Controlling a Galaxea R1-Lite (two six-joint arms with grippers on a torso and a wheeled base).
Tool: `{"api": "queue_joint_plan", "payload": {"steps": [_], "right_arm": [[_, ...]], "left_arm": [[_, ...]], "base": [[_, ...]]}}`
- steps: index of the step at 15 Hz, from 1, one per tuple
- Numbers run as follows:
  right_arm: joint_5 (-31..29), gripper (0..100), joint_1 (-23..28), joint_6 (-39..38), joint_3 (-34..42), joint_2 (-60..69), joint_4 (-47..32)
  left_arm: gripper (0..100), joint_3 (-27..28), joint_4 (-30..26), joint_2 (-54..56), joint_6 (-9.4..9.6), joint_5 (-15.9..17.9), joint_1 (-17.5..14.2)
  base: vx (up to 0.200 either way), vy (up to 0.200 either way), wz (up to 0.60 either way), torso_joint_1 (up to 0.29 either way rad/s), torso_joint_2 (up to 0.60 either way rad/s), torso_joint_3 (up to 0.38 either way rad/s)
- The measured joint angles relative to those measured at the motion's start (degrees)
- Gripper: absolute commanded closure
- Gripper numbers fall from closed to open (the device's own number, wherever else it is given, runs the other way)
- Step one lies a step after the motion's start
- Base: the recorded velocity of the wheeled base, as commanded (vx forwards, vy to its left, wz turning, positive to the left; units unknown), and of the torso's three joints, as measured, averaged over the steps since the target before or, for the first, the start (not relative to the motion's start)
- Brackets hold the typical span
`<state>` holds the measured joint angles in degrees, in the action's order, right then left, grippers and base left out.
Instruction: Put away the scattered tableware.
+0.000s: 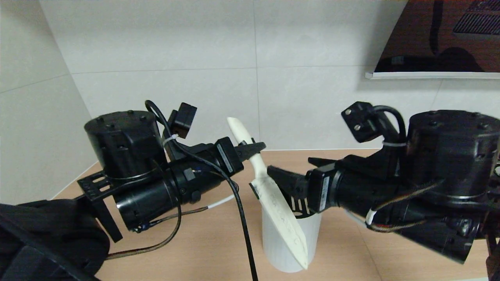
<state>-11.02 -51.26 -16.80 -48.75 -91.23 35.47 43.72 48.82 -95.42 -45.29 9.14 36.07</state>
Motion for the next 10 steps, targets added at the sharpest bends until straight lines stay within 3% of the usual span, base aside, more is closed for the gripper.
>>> {"api": "queue_joint_plan", "payload": {"steps": [2, 3, 5, 9, 10], "right_arm": [[0.2, 0, 4.2, 0.4, -1.0, 2.6, -0.9], [0.4, 0, 5.8, 0.4, -1.5, 3.8, -2.4], [0.5, 0, 9.1, 0.4, -2.8, 5.2, -4.3], [0.5, 0, 11.7, 0.4, -3.2, 6.5, -4.7], [0.5, 0, 12.1, 0.4, -3.2, 6.5, -4.7]], "left_arm": [[100, 4.7, -7.5, 2.7, 1.08, -5.6, 0.0], [100, 6.7, -10.3, 3.9, 2.79, -7.6, 0.0], [100, 10.0, -14.0, 5.6, 10.31, -12.5, 0.0], [100, 14.1, -15.1, 5.9, 19.81, -19.7, 0.5], [100, 15.1, -15.1, 5.4, 22.58, -24.2, 1.3]], "base": [[0.0, 0.0, 0.0, 0.0, 0.0, 0.0], [0.0, 0.0, 0.0, 0.0, 0.0, 0.0], [0.0, 0.0, 0.0, 0.0, 0.0, 0.0], [0.0, 0.0, 0.0, 0.0, 0.0, 0.0], [0.0, 0.0, 0.0, 0.0, 0.0, 0.0]]}}
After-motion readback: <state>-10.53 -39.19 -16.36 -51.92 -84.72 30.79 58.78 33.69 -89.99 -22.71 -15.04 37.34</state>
